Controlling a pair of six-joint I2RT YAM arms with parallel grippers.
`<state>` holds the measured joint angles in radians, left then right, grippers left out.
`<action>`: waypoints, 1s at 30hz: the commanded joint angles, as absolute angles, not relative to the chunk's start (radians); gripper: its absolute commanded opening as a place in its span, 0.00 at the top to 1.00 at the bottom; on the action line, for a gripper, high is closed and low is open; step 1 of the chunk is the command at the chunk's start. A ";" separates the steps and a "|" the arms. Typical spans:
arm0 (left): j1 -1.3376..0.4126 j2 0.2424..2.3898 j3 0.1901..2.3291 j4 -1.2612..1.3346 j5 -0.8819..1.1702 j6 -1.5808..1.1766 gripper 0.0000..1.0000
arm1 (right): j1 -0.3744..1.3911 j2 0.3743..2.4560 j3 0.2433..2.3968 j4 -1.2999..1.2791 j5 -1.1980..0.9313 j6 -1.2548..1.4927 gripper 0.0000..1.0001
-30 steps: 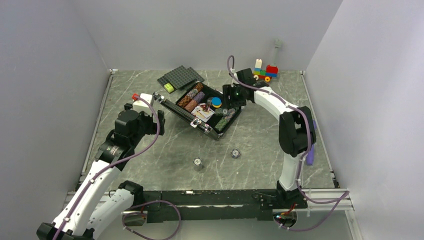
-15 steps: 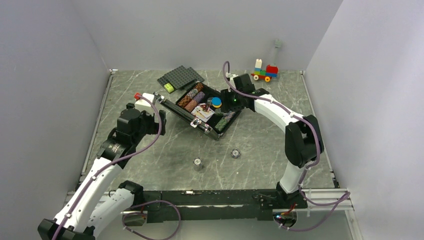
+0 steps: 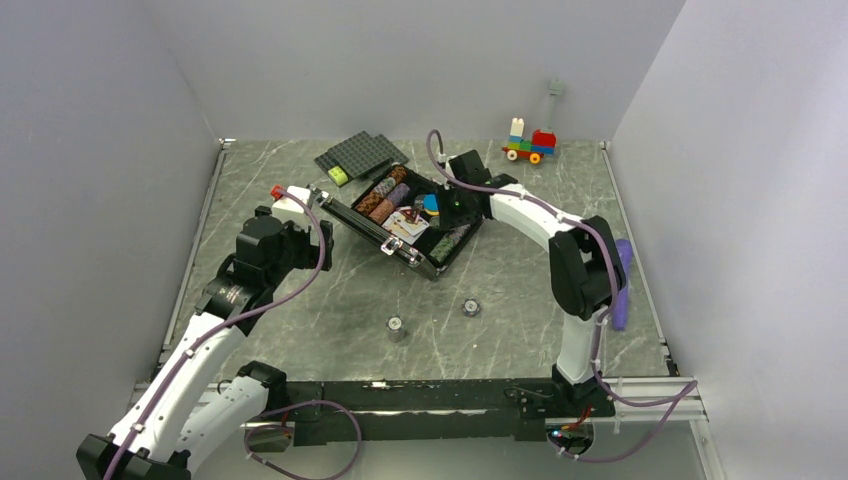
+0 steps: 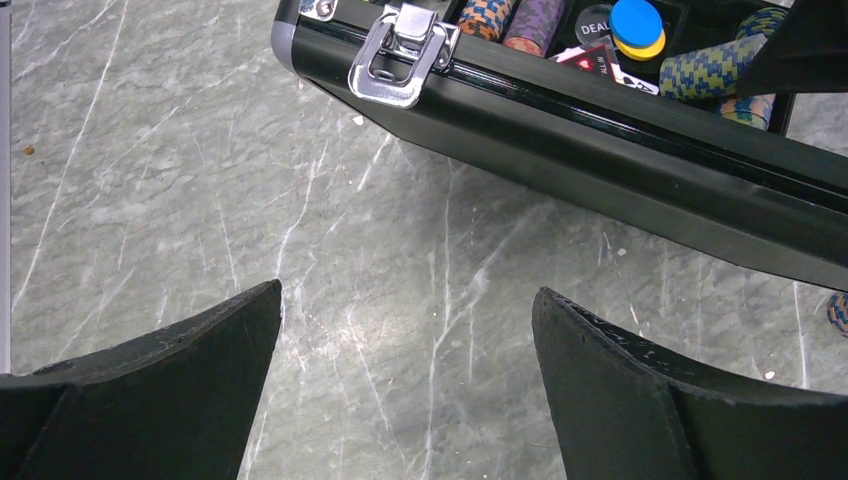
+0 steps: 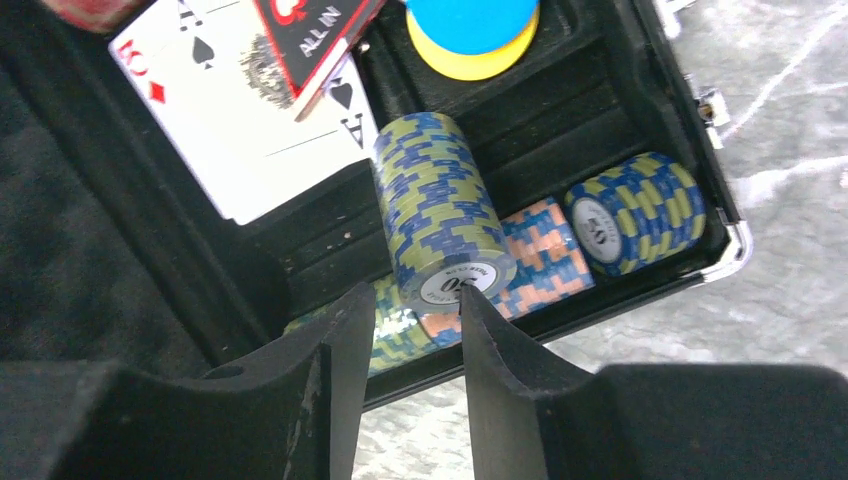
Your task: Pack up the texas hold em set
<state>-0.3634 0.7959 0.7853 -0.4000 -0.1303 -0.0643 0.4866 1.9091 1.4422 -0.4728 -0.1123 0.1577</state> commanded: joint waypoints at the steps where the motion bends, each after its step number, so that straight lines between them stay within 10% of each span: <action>1: -0.360 0.792 0.792 -0.356 -0.124 -0.063 0.01 | 0.485 1.979 1.546 -0.472 -0.015 0.121 0.60; 30: -0.360 0.798 0.793 -0.360 -0.128 -0.061 0.01 | 0.423 2.179 1.793 -0.397 0.051 0.048 0.56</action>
<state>-0.3634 0.7959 0.7853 -0.4000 -0.1291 -0.0643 0.4240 2.1212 1.7496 -0.6430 0.0807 0.0658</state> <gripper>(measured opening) 0.994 0.457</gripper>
